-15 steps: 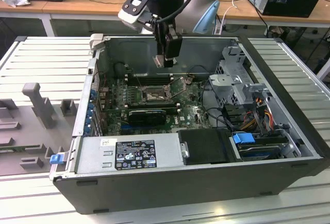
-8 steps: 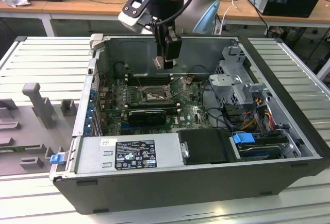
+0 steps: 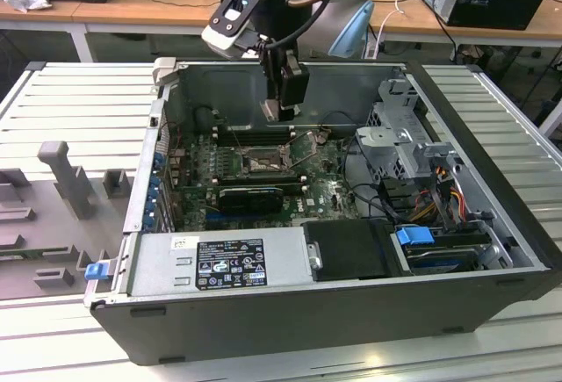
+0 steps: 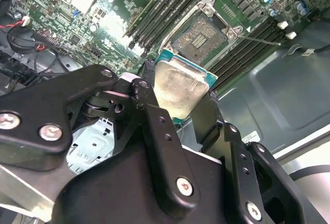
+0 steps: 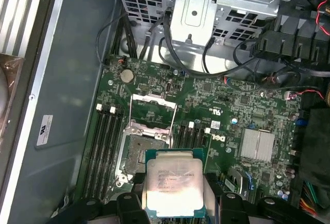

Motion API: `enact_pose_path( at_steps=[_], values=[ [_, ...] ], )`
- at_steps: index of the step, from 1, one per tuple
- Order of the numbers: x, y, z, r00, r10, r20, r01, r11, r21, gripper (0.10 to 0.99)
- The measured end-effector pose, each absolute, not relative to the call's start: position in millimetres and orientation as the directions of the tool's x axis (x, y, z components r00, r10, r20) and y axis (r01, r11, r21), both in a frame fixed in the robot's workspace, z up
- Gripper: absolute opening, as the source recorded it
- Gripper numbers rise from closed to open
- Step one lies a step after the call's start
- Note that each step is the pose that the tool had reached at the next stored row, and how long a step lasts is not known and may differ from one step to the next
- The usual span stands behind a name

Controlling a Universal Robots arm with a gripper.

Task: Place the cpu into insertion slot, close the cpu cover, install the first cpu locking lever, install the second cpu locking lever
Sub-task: 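Place the cpu into insertion slot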

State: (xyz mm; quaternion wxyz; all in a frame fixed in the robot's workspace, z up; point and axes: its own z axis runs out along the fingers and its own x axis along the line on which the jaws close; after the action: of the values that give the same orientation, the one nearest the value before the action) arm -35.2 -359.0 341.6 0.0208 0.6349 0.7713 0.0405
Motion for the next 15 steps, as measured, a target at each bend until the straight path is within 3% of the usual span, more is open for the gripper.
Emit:
enact_pose_path(
  at_steps=[15],
  values=[
    [-35,-359,329,-0.193,0.981,0.019,0.978,0.191,0.089,0.529]
  ],
)
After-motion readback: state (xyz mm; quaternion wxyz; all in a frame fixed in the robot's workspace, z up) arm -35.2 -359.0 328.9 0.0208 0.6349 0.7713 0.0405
